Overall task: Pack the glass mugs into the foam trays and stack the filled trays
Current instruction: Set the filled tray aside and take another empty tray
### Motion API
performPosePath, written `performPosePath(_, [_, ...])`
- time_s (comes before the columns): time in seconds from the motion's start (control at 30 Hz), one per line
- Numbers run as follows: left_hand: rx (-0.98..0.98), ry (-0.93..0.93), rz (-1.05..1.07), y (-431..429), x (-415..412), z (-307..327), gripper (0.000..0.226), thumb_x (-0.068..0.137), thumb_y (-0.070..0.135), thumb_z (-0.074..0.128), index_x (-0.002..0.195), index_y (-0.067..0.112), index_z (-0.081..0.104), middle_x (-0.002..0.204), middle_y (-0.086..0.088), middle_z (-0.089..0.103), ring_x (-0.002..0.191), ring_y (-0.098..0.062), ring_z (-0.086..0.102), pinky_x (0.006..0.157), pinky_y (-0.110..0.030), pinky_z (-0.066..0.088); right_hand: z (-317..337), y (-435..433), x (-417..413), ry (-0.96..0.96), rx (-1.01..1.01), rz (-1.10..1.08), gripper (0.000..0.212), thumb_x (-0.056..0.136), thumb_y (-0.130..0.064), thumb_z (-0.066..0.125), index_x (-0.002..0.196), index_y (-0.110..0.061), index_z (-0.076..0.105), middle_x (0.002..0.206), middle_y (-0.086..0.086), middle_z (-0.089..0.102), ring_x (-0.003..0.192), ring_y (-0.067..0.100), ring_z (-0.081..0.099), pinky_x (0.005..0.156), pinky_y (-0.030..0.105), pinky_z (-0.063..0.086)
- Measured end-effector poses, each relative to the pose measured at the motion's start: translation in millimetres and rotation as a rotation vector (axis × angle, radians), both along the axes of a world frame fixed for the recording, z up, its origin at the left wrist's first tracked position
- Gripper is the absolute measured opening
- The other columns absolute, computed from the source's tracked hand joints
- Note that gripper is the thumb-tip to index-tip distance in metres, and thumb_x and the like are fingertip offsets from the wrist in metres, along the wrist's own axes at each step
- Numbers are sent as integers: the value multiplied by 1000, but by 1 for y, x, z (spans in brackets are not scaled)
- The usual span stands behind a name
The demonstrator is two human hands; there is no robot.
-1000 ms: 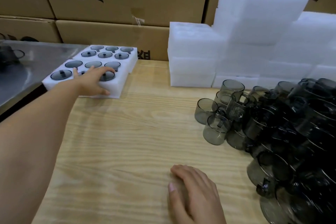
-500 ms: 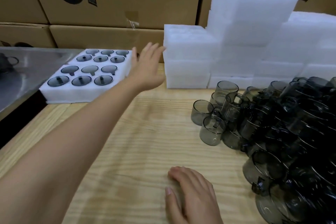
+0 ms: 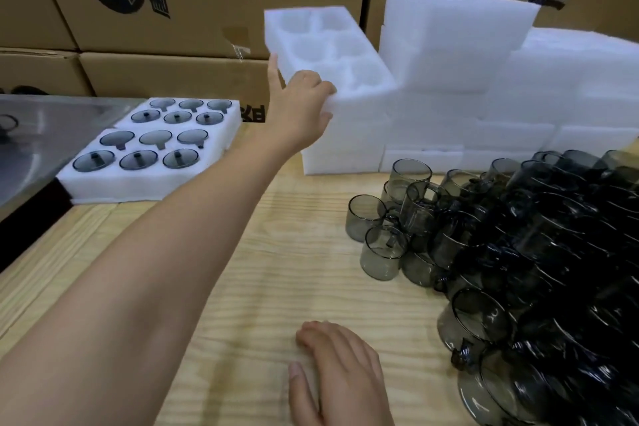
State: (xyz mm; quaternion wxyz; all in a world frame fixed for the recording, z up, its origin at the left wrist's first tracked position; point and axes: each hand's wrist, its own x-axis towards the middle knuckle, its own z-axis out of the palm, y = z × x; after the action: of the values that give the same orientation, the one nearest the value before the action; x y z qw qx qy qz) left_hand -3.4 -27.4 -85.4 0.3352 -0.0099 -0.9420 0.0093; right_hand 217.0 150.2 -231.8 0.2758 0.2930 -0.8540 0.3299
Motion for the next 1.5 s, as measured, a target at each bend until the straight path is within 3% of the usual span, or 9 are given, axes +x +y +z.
performPosePath(0.13, [-36, 221, -43, 13, 48, -11, 31, 83, 25, 61, 107, 5, 65, 95, -11, 64, 92, -31, 60, 113, -45, 10, 7, 3, 7, -104, 23, 40, 33, 71, -38, 47, 85, -22, 72, 94, -13, 69, 95, 5, 57, 83, 22, 39])
performPosePath(0.33, [-136, 317, -10, 43, 146, -36, 27, 77, 32, 58, 78, 6, 65, 69, -7, 60, 62, -28, 57, 78, -39, 36, 17, 9, 14, -375, -126, 62, 39, 91, -34, 42, 121, -15, 57, 119, -7, 59, 113, 6, 49, 98, 23, 33])
performPosePath(0.6, [-195, 206, 56, 86, 244, -85, 21, 78, 19, 47, 59, 14, 55, 55, -3, 48, 48, -24, 48, 53, -32, 40, 33, 15, 25, -22, -270, 105, 48, 99, -36, 27, 126, -4, 50, 132, 13, 50, 125, 26, 42, 107, 36, 29])
performPosePath(0.7, [-148, 154, -41, 100, 261, -107, 19, 76, 18, 50, 73, 12, 68, 61, -2, 55, 55, -23, 54, 61, -35, 41, 33, 16, 21, -103, -282, 136, 55, 99, -42, 22, 123, -4, 55, 126, 8, 55, 122, 28, 45, 104, 42, 33])
performPosePath(0.87, [-28, 241, -270, 65, 279, -103, 34, 74, 29, 57, 95, 8, 73, 96, -4, 69, 91, -24, 64, 102, -54, 33, 25, 17, 18, -251, -191, 173, 62, 97, -49, 20, 118, -7, 61, 123, 3, 58, 128, 24, 39, 106, 40, 31])
performPosePath(0.97, [281, 412, -211, 19, 282, -97, 35, 82, 32, 52, 101, 6, 67, 106, 2, 62, 102, -17, 56, 102, -50, 31, 23, 17, 18, -231, -134, 171, 51, 95, -41, 30, 98, -8, 68, 122, 6, 58, 129, 27, 36, 108, 31, 26])
performPosePath(1.07, [1036, 609, -19, -21, 279, -103, 25, 88, 20, 46, 103, 8, 61, 101, 5, 58, 97, -14, 53, 93, -32, 38, 25, 17, 18, -184, -150, 140, 43, 90, -40, 42, 82, -5, 66, 116, 8, 60, 124, 30, 41, 103, 25, 28])
performPosePath(1.17, [1767, 575, 10, -44, 272, -107, 16, 98, 15, 41, 105, 15, 56, 97, 0, 58, 90, -13, 57, 94, -30, 40, 26, 22, 18, -103, -171, 129, 38, 85, -39, 51, 73, -5, 64, 108, 8, 63, 118, 30, 49, 99, 24, 33])
performPosePath(1.5, [2000, -40, -412, -45, 262, -111, 37, 93, 19, 40, 128, 14, 52, 117, -8, 64, 109, -20, 62, 95, -34, 49, 53, 53, 20, -137, -144, 28, 43, 80, -41, 47, 49, -10, 48, 62, -2, 57, 72, 20, 53, 64, 32, 42])
